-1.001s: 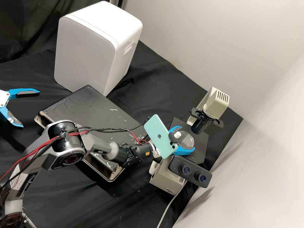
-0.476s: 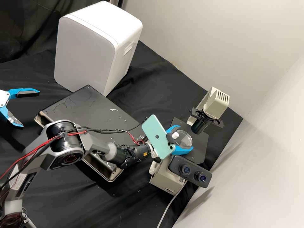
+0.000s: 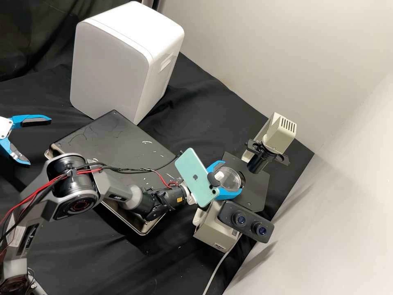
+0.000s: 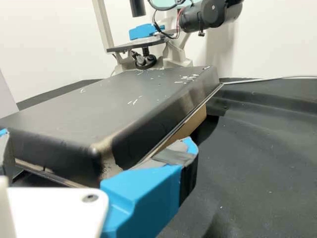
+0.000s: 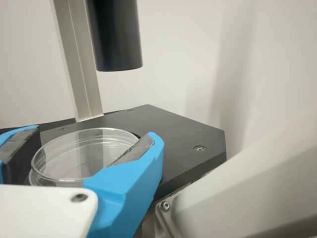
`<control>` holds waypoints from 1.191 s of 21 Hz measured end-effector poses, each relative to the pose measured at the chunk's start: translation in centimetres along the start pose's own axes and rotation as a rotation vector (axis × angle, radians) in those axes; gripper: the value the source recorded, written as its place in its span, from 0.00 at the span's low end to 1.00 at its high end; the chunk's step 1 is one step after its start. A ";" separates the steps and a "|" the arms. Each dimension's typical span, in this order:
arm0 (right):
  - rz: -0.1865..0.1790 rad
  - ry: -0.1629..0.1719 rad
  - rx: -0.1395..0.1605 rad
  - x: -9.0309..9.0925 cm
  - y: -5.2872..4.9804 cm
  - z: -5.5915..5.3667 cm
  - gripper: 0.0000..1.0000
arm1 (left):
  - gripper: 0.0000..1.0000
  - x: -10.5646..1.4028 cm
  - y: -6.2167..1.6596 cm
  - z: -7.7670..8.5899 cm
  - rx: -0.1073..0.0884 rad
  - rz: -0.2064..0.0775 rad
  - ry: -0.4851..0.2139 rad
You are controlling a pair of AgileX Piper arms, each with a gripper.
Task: Place the petri dish on the bench
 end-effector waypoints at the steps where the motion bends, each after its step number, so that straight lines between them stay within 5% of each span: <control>1: -0.003 -0.001 0.000 -0.2 -0.1 0.0 0.00 | 1.00 0.0 0.00 0.0 0.000 0.000 0.000; 6: -0.010 0.004 0.020 -0.5 -0.4 -0.1 0.00 | 1.00 0.0 0.00 0.0 0.000 0.000 0.000; 25: 0.001 0.014 0.020 -0.2 -0.3 0.0 0.00 | 1.00 0.0 0.00 0.0 0.000 0.000 -0.002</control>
